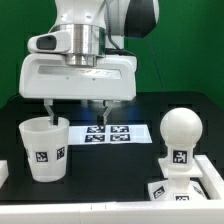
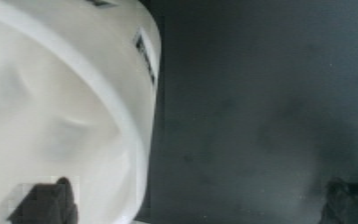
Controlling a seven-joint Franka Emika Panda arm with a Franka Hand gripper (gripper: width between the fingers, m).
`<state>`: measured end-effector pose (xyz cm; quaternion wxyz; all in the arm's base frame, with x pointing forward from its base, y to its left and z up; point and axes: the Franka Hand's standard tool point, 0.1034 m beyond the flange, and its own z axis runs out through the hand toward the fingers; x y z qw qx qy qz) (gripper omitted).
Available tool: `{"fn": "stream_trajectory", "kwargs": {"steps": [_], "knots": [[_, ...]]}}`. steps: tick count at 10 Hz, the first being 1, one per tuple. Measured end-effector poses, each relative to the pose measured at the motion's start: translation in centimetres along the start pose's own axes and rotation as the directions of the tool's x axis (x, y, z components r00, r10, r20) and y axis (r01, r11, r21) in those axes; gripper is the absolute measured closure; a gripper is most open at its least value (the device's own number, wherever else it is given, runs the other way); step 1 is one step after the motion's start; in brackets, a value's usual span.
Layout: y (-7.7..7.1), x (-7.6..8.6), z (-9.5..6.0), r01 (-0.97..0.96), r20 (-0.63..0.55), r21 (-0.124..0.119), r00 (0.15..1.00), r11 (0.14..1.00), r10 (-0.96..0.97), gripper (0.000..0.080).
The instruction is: Assemble lamp
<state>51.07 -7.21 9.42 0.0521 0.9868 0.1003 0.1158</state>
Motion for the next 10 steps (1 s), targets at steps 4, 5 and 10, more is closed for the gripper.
{"fn": "stream_trajectory", "kwargs": {"steps": [4,5,10], "knots": [[-0.48,-0.15,-0.74,-0.178,0.23,0.1,0.961,0.979,0.152,0.01],[-0.43,0.03,-0.71,-0.209,0.281,0.11,0.944,0.972,0.171,0.01],[-0.9,-0.17,0.01,-0.226,0.299,0.111,0.936,0.968,0.184,0.01]]}}
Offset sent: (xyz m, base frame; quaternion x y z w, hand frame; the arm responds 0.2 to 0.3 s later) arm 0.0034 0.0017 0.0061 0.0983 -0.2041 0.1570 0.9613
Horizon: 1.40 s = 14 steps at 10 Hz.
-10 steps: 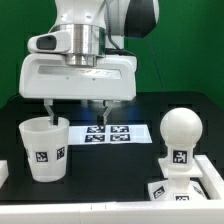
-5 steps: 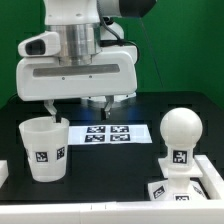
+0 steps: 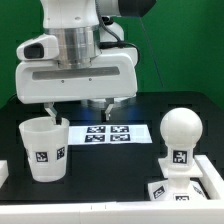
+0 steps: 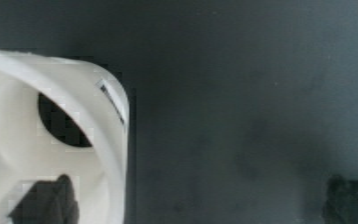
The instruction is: Assemble lamp
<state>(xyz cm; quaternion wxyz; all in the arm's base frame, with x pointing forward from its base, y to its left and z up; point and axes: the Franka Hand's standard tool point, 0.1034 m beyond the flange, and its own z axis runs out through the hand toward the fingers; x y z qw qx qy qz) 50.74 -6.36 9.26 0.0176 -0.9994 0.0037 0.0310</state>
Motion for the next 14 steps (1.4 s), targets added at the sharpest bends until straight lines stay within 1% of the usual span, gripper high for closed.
{"fn": "stream_trajectory", "kwargs": {"steps": [1,3,4,5,6,7,8,10,11,12,13,14], "knots": [[-0.8,-0.2,0.4,-0.026,0.007,0.003,1.0,1.0,0.026,0.01],[-3.3,-0.5,1.1,-0.066,0.017,0.006,0.998,0.998,0.065,0.01],[-4.7,-0.5,1.7,-0.083,0.014,0.002,0.996,0.997,0.083,0.01],[-5.8,-0.7,2.2,-0.08,0.016,-0.001,0.997,0.997,0.08,0.01],[-5.9,-0.9,2.5,-0.075,0.011,-0.004,0.997,0.997,0.075,0.01],[-5.4,-1.1,2.6,-0.049,0.018,-0.008,0.999,0.999,0.049,0.01],[-4.6,-0.9,2.3,-0.022,0.024,-0.025,0.999,0.999,0.022,0.01],[-4.9,-0.9,2.4,-0.022,0.024,-0.024,0.999,0.999,0.022,0.01],[-4.7,-1.2,2.3,-0.031,0.042,-0.017,0.999,0.999,0.032,0.01],[-4.3,-1.6,1.5,-0.071,0.117,0.011,0.991,0.997,0.069,0.01],[-3.8,-2.1,1.1,-0.136,0.211,0.046,0.97,0.99,0.123,0.01],[-3.2,-2.3,1.3,-0.183,0.296,0.068,0.943,0.981,0.156,0.01]]}}
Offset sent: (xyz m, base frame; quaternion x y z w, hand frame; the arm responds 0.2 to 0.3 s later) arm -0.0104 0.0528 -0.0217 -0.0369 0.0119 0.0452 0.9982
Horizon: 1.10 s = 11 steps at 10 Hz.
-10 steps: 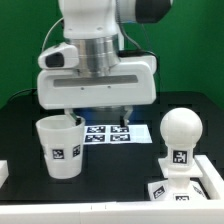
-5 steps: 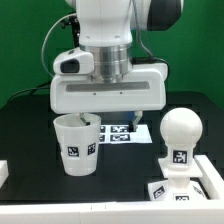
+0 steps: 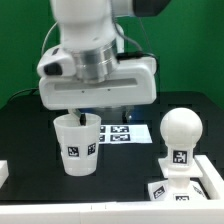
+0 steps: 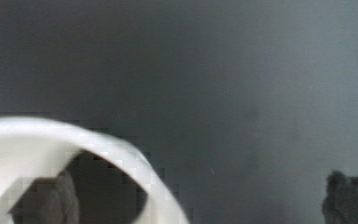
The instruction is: Assemble lamp
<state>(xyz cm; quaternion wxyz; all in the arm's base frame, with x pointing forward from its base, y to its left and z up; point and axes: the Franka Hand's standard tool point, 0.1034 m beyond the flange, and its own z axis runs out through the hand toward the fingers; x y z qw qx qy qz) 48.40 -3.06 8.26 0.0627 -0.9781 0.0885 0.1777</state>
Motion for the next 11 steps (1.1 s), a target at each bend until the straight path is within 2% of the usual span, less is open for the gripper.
{"fn": "stream_trajectory", "kwargs": {"steps": [1,5,6,7,8,10,11], "knots": [[0.1,0.7,0.0,-0.001,0.0,-0.003,1.0,1.0,0.001,0.01],[0.2,0.6,0.2,-0.009,0.009,0.0,1.0,1.0,0.009,0.01],[0.7,-0.1,0.9,-0.068,0.073,0.015,0.995,0.998,0.067,0.01],[0.9,-1.6,1.4,-0.168,0.224,0.026,0.962,0.985,0.158,0.01],[1.1,-1.8,1.4,-0.19,0.273,0.03,0.946,0.981,0.175,0.01],[0.4,-3.1,1.1,-0.185,0.3,0.029,0.939,0.982,0.168,0.01],[0.2,-3.1,0.8,-0.181,0.296,0.031,0.941,0.983,0.164,0.01]]}}
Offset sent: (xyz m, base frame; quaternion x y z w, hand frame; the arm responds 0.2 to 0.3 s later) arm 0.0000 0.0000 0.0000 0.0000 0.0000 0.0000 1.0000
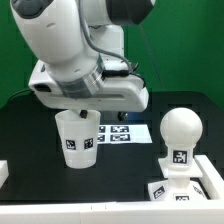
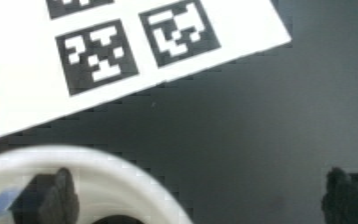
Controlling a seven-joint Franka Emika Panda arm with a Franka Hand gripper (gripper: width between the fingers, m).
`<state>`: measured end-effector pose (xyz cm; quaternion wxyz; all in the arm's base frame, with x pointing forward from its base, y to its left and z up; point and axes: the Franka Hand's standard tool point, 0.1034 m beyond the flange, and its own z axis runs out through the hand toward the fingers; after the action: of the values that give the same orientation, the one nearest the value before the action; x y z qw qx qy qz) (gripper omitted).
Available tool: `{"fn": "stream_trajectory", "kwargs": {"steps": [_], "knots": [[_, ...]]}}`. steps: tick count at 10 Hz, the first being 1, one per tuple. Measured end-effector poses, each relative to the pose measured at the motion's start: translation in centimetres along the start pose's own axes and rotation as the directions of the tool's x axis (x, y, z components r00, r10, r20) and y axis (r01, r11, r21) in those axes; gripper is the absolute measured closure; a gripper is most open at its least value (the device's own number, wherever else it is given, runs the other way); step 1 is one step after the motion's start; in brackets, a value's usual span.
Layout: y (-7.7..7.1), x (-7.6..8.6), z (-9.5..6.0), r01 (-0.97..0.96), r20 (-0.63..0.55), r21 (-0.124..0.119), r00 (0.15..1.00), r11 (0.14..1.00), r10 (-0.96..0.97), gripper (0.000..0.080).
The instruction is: Assemble lamp
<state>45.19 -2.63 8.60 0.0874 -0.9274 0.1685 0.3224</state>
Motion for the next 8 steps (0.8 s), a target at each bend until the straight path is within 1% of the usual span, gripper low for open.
{"fn": "stream_trajectory", "kwargs": {"steps": [1,2,5,6,7,8], "knots": [[0.0,0.1,0.0,0.0,-0.005,0.0,1.0,1.0,0.0,0.01],[0.07,0.57,-0.03,-0.001,-0.027,-0.001,1.0,1.0,0.001,0.01],[0.08,0.57,0.01,-0.001,-0.026,-0.001,1.0,1.0,0.001,0.01],[0.09,0.57,0.03,-0.001,-0.026,-0.001,1.0,1.0,0.001,0.024],[0.09,0.58,0.04,-0.001,-0.026,-0.001,1.0,1.0,0.001,0.024],[0.1,0.58,0.06,-0.001,-0.025,-0.001,1.0,1.0,0.001,0.0377]]}}
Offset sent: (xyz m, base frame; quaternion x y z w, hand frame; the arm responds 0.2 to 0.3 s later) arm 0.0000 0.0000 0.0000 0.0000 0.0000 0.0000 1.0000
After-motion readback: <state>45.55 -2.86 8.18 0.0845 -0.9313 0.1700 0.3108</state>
